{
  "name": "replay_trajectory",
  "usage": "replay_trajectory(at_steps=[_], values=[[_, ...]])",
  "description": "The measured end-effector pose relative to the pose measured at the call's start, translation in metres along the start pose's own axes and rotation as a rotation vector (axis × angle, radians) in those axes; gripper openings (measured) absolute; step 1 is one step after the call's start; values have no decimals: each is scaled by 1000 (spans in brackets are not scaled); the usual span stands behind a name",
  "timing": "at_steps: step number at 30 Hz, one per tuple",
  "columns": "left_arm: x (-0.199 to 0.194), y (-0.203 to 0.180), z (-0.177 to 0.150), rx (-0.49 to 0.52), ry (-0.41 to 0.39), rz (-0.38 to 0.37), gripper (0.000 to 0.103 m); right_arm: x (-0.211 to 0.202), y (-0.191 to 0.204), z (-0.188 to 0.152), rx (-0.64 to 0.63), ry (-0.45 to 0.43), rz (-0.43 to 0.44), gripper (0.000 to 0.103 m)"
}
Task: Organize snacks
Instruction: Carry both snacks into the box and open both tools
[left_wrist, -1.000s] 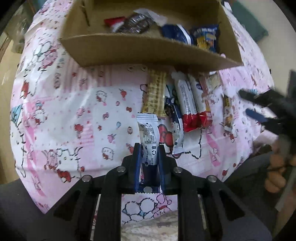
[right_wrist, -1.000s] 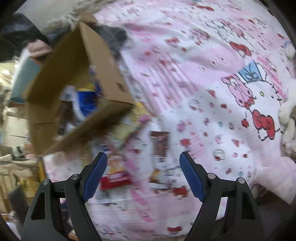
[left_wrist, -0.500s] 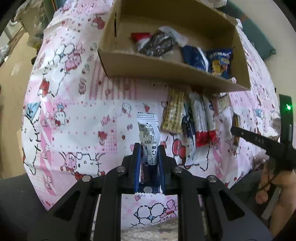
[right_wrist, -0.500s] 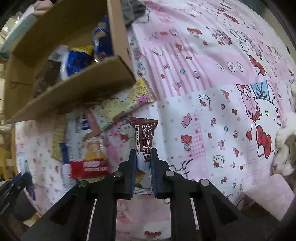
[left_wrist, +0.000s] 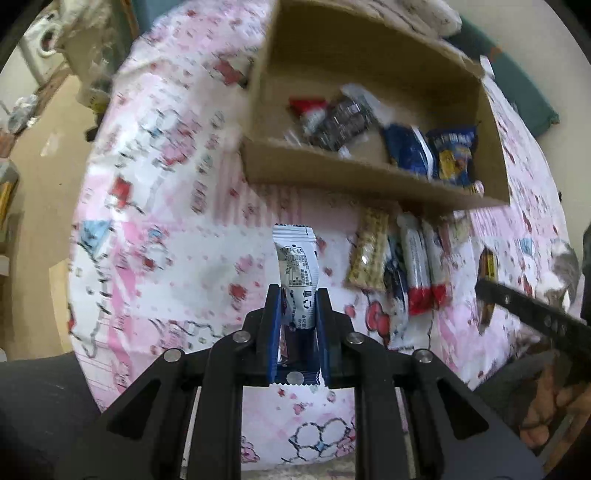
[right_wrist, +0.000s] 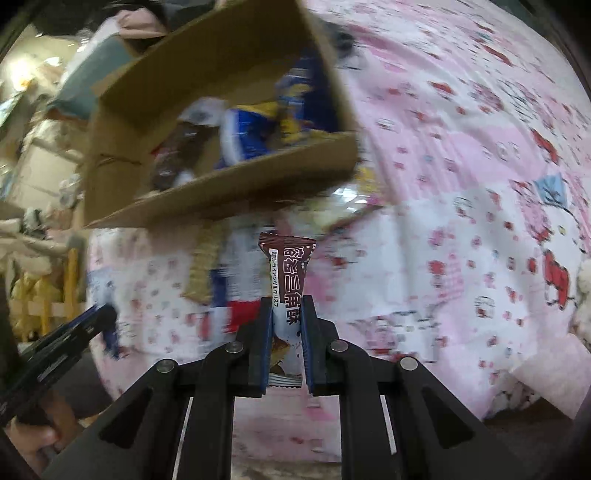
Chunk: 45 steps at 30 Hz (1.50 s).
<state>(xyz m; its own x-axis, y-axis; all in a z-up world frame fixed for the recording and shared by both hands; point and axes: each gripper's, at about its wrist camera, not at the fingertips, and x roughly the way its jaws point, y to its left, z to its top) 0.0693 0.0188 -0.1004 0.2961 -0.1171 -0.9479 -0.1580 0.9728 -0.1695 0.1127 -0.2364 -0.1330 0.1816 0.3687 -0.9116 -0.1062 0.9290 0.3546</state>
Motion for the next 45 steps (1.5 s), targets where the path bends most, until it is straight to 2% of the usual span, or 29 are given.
replay_trajectory(at_steps=[5,10,16,21,24,28,32,37,40,43,45], values=[[-36,-1,7,8,-144,12,14,-20,29,-8,-119,-61,101,15],[-64,-7,24,22,-249,18,14,-46,38,-7,-150,-161,193,15],[-82,-23,53,65,-311,22,14,-77,36,7,-105,-339,309,15],[-88,-30,79,91,-345,37,14,-100,35,28,-108,-427,321,15],[-89,-32,95,91,-352,38,14,-104,33,42,-93,-442,331,15],[-85,-40,112,116,-349,34,14,-99,35,62,-114,-447,298,15],[-73,-49,115,154,-355,43,14,-87,35,82,-120,-440,281,15],[-50,-48,122,152,-350,60,14,-62,38,99,-130,-401,239,15],[-26,-48,121,188,-335,130,15,-41,36,101,-110,-364,224,15],[-7,-45,123,154,-276,79,14,-25,32,98,-79,-320,217,15],[-6,-46,123,158,-291,72,15,-19,32,97,-87,-302,203,15]])
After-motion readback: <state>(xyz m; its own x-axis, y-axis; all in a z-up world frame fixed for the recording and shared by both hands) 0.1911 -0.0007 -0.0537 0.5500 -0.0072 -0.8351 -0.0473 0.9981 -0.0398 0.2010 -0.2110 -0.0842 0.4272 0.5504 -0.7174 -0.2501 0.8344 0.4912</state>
